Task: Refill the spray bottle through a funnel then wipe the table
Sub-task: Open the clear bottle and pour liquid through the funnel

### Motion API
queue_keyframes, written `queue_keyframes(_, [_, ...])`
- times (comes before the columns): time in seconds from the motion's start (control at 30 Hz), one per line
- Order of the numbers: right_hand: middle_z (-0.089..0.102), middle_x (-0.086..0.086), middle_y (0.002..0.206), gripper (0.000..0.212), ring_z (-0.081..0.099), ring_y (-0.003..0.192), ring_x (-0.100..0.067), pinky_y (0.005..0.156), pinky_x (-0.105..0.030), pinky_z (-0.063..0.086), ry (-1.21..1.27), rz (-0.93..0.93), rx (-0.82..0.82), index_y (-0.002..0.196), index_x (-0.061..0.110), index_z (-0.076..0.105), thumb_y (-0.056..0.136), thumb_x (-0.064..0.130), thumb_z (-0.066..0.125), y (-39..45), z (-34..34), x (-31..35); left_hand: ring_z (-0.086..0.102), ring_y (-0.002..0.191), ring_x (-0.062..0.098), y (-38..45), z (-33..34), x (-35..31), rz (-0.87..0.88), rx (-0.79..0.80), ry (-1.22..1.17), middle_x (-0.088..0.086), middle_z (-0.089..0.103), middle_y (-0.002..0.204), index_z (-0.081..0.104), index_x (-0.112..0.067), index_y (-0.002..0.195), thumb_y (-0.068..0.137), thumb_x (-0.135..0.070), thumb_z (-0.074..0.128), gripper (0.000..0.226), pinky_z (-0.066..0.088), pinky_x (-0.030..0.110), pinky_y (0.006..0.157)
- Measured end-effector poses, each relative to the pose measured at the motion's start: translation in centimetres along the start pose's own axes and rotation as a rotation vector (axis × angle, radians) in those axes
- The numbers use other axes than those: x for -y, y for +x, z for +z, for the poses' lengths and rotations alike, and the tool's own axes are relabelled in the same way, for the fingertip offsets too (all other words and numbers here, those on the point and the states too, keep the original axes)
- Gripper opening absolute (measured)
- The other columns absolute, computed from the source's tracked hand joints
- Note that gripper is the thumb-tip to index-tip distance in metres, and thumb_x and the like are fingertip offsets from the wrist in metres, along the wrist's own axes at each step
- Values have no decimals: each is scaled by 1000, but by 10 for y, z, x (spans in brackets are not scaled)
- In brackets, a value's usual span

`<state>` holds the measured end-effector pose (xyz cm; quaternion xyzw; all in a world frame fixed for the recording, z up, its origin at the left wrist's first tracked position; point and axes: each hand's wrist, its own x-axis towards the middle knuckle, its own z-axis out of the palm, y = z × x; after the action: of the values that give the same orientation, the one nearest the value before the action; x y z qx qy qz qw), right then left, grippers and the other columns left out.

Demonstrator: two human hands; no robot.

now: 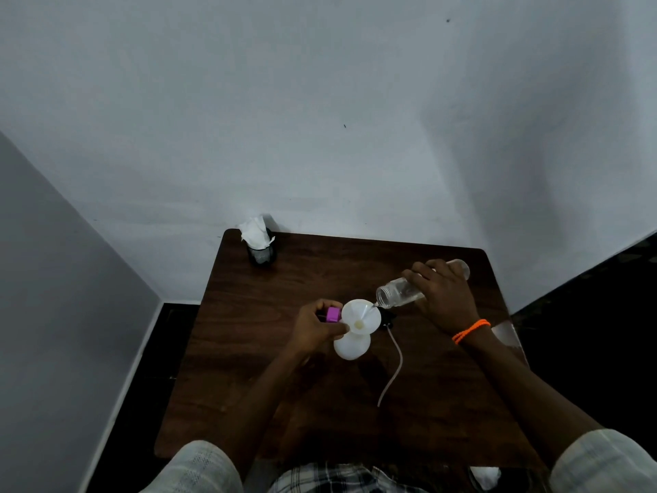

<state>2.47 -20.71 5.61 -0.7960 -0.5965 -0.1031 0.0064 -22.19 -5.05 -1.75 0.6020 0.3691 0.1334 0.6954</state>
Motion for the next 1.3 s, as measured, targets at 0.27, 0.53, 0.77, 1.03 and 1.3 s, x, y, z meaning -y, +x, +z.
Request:
queue_keyframes(0.27, [67,-1,118,54,60,106,-31,83,-43,40,5,-9,-30,117,19,70,65,15,80,1,-1,2,71,99,30,4,1,0,-31,-30,-5,11,70,110,71,-14,106,70,2,87,43,65,47,75])
queue_keyframes(0.53, [68,-2,118,54,60,105,-31,83,-43,41,9,-8,-38,117,19,71,64,12,80,2,-2,3,73,93,30,5,2,-1,-37,-31,-14,12,71,108,70,-11,108,73,5,84,41,65,45,74])
queue_keyframes(0.77, [68,-2,118,53,60,106,-31,83,-43,40,8,0,-30,117,19,70,64,15,77,3,-5,3,72,98,29,5,1,-1,-58,-36,-8,11,69,111,70,-15,108,73,4,84,42,65,46,76])
queue_keyframes(1.03, [68,-1,118,46,60,107,-31,84,-44,42,-2,5,-22,116,20,70,71,22,63,4,-6,2,72,99,30,4,0,-3,-47,-28,7,11,69,111,70,-14,109,72,3,85,43,65,46,76])
queue_keyframes(1.3, [66,-1,120,48,59,108,-31,84,-44,40,-14,3,-14,118,21,69,71,21,68,5,-6,1,72,98,30,4,-3,-4,-38,-40,4,12,69,111,70,-15,108,71,2,87,44,65,48,76])
